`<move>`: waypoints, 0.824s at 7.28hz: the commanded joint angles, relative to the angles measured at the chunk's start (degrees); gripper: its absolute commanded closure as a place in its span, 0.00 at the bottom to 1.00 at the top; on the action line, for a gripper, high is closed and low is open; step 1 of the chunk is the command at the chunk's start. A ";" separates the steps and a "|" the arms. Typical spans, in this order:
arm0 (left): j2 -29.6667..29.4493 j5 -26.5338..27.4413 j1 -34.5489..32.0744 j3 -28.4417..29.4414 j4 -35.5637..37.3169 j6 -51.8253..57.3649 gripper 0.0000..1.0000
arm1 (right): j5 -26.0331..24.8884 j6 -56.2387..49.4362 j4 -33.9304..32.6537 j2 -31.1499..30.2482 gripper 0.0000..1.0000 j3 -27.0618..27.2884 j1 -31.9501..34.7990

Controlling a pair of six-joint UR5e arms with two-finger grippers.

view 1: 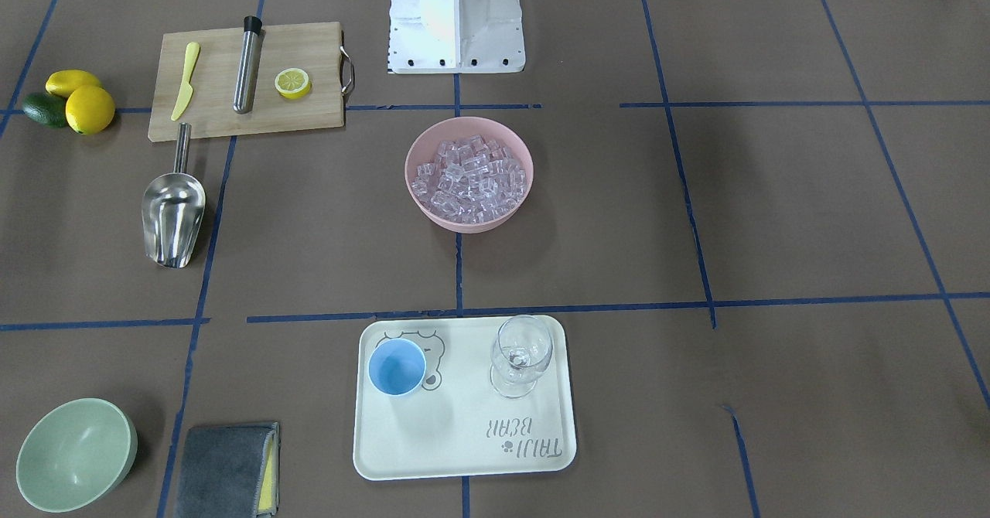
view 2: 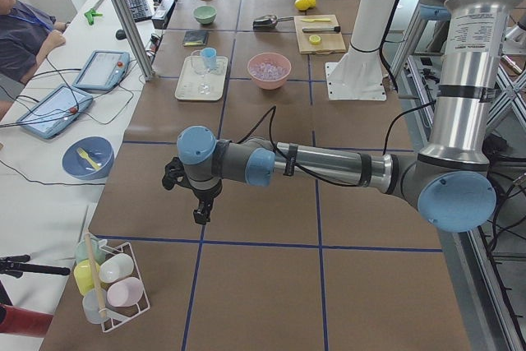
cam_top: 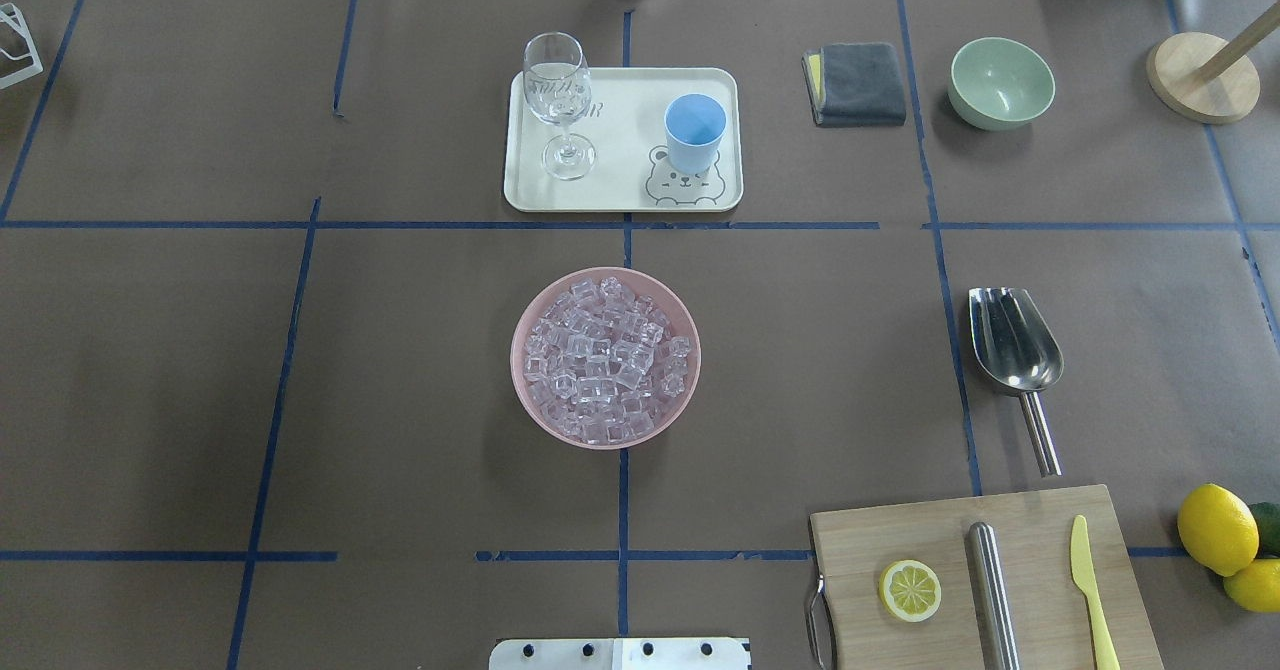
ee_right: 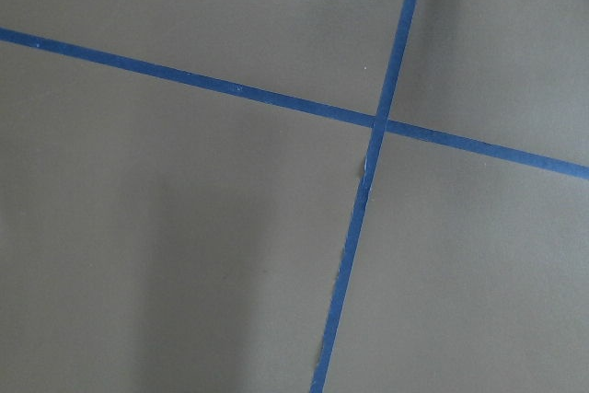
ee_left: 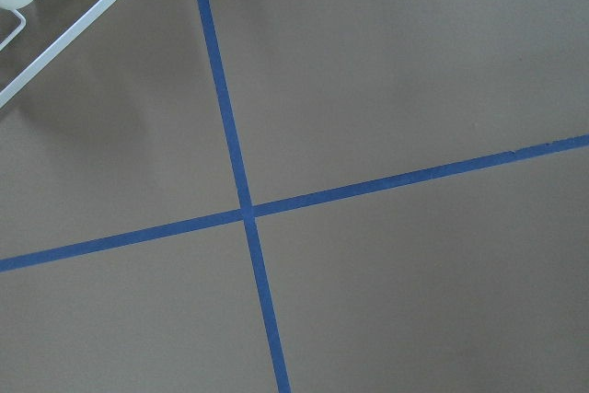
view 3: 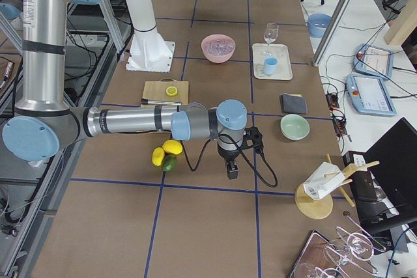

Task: Put ice in cup with scoop

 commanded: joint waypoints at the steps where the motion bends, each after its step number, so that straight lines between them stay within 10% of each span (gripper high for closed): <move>1: 0.00 0.00 0.00 -0.05 -0.09 0.09 0.00 | 0.09 0.18 0.00 0.00 0.00 0.00 0.00; 6: 0.09 0.09 0.00 -0.14 0.09 0.09 0.00 | 0.09 0.18 0.00 0.00 0.00 0.35 0.00</move>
